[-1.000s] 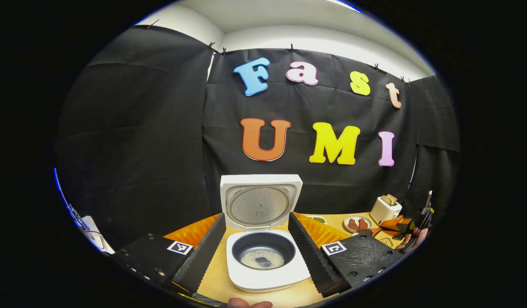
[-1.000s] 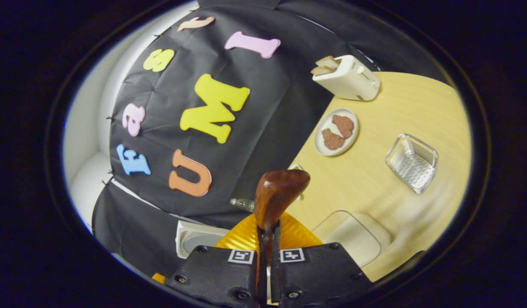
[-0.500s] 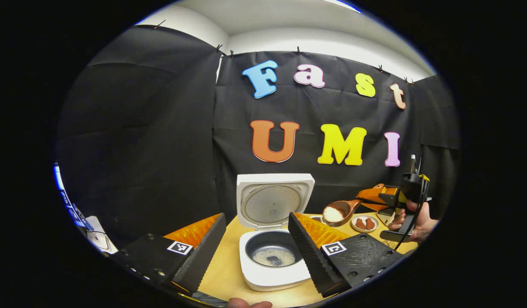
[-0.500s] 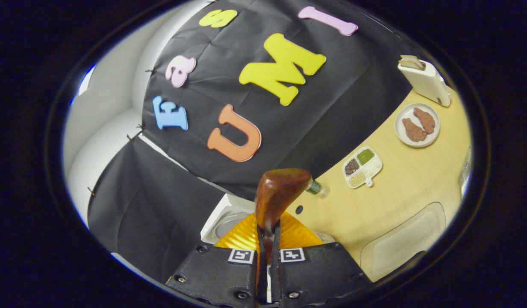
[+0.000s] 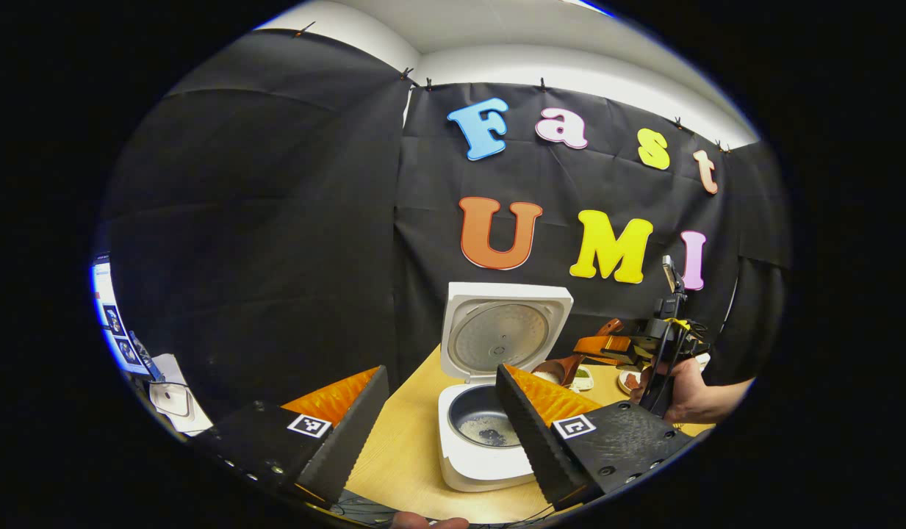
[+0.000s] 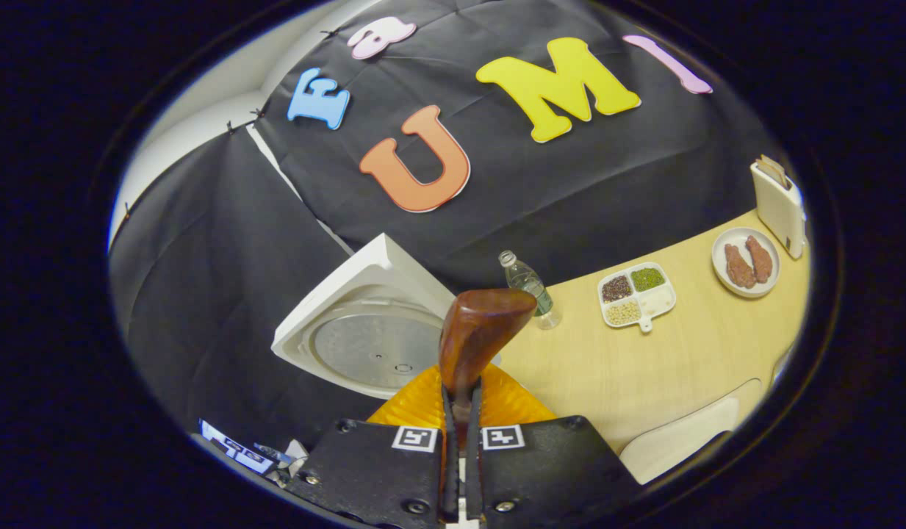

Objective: Close the left gripper, press the button to open the rice cooker; take a wooden spoon from the chopstick holder with the right hand, scoop a spoonful of rice and pour it into the rice cooker, then put the wooden spoon back into the chopstick holder.

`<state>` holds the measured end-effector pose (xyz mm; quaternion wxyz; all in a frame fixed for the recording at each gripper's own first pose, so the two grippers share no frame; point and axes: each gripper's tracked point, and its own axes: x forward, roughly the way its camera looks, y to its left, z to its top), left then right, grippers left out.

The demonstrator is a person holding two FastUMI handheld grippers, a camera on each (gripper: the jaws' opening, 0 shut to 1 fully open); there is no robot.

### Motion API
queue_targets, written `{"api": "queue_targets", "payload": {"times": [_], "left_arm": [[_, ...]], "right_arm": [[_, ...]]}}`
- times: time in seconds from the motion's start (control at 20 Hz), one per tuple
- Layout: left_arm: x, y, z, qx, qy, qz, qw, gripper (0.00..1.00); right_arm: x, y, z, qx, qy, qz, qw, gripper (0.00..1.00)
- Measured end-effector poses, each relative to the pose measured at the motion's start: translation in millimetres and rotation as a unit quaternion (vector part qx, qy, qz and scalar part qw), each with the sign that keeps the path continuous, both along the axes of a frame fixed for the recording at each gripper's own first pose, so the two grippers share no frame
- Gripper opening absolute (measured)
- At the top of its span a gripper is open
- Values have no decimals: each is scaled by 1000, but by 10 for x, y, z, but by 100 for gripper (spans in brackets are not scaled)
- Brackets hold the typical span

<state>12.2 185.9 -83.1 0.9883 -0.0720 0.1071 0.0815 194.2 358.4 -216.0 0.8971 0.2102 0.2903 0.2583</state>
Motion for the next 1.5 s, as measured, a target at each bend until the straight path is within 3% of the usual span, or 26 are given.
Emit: {"api": "queue_targets", "payload": {"times": [0.15,0.75,1.1,1.35,1.5], "left_arm": [[-12,-64,-131,-29,10,-3,1000,94],[-16,-127,-198,-30,10,-18,999,94],[-49,-100,-203,-28,5,-8,1000,94],[-62,-108,-177,-35,-2,-5,999,94],[-63,-118,-151,-36,-5,-7,999,94]], "right_arm": [[1,41,-29,-42,-27,7,999,9],[-128,296,229,-153,-151,64,975,9],[-282,507,478,-220,-251,117,935,9],[-486,668,680,-261,-334,155,892,9],[-548,669,728,-263,-354,162,883,9]]}}
